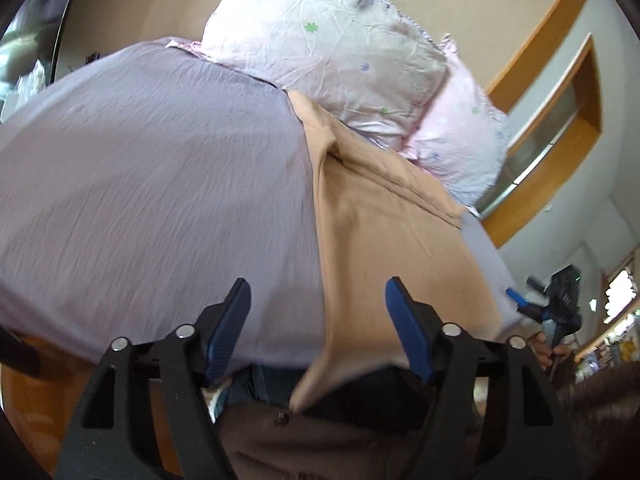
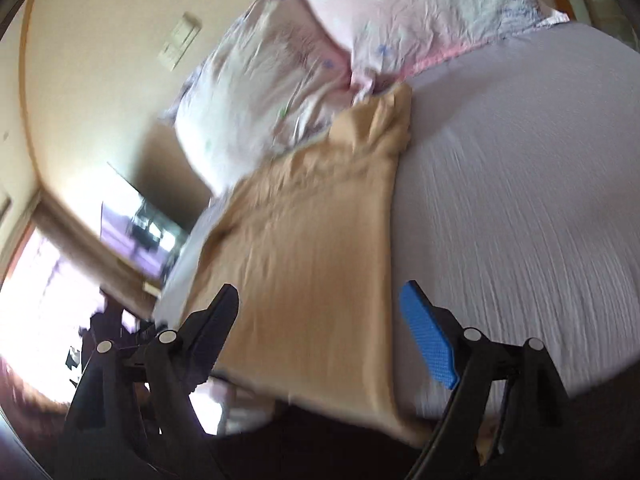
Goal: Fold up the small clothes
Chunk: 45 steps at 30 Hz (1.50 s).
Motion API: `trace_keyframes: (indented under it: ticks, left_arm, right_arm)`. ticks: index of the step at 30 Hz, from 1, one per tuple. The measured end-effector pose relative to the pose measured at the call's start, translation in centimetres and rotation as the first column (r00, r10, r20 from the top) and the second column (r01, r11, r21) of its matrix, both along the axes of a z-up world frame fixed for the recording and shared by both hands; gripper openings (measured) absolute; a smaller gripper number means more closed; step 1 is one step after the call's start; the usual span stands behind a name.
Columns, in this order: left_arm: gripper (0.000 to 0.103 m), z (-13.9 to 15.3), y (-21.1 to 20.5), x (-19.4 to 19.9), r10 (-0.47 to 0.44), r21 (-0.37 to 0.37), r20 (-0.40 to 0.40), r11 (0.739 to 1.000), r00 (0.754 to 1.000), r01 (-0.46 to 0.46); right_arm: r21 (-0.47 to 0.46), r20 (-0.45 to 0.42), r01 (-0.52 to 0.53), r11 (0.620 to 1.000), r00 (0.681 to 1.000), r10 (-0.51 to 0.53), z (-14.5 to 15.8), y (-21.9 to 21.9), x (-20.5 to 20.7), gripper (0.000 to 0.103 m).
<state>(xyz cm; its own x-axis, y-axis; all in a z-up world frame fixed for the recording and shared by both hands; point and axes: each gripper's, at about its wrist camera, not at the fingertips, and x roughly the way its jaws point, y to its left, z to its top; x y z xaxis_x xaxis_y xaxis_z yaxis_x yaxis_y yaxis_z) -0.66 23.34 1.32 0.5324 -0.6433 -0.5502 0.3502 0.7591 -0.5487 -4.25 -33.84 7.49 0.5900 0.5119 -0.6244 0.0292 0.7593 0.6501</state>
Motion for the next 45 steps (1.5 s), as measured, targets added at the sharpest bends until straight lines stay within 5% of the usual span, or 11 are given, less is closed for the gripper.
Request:
trace_keyframes:
  ticks: [10,14,15,18,23,29,33,39,43,44,45]
  left_arm:
    - [0.075,-5.4,-4.4,0.2,-0.134,-0.003,-0.089,0.991,0.987,0.134]
    - [0.041,-6.4,-5.5,1.0,-0.176,-0.096,-0.124,0.982,0.977,0.165]
    - [0.024,-6.5,-5.6,0.9,-0.199,-0.138,-0.129,0.974,0.971,0.181]
    - [0.006,-5.8,-5.3,0.3,-0.219,-0.152,-0.128,0.968,0.967,0.199]
    - [0.006,0.5,-4.1,0.3,-0.221,-0.213,0.021,0.952,0.975,0.220]
    - [0.006,8.3,-5.8,9.5,-0.054,-0.184,0.136,0.980,0.989,0.079]
    - [0.006,8.8,-9.4,19.4,0.054,-0.127,0.098,0.991,0.994,-0.041]
    - [0.006,3.3,-13.7,31.6,0.117,-0.006,-0.092,0.993,0.989,-0.118]
    - [0.007,-0.5,-13.0,34.8,0.137,-0.075,-0.248,0.984,0.959,-0.160]
    - [0.007,-1.1,-12.3,35.2,0.140,-0.120,-0.283,0.976,0.949,-0.180]
    - [0.009,-1.4,-11.6,35.3,0.136,-0.157,-0.303,0.969,0.943,-0.190]
  right_arm:
    - [0.166,-0.141,-0.081,0.983,0.984,0.105,-8.5,1.2,-1.1,0.085]
    - [0.267,-0.062,-0.139,0.954,0.985,0.161,-9.4,2.2,-0.6,0.017]
    - [0.280,-0.039,-0.152,0.948,0.985,0.169,-9.1,2.4,-0.9,0.012]
    - [0.303,0.068,-0.193,0.933,0.981,0.181,-6.7,2.5,-1.4,0.009]
    - [0.246,0.294,-0.247,0.937,0.940,0.171,1.6,2.3,1.0,0.008]
    - [0.136,0.424,-0.138,0.981,0.903,0.069,9.0,1.5,11.8,0.008]
    - [0.123,0.345,0.032,0.992,0.936,-0.073,7.5,-0.7,21.0,0.008]
    - [0.067,0.059,0.230,0.971,0.971,-0.233,-1.3,-4.0,31.7,0.008]
    - [0.036,-0.129,0.269,0.962,0.956,-0.263,-5.3,-4.5,35.7,0.009]
    - [0.042,-0.142,0.272,0.961,0.954,-0.264,-5.4,-4.7,36.1,0.013]
    - [0.031,-0.136,0.284,0.958,0.951,-0.277,-5.0,-4.9,36.4,0.038]
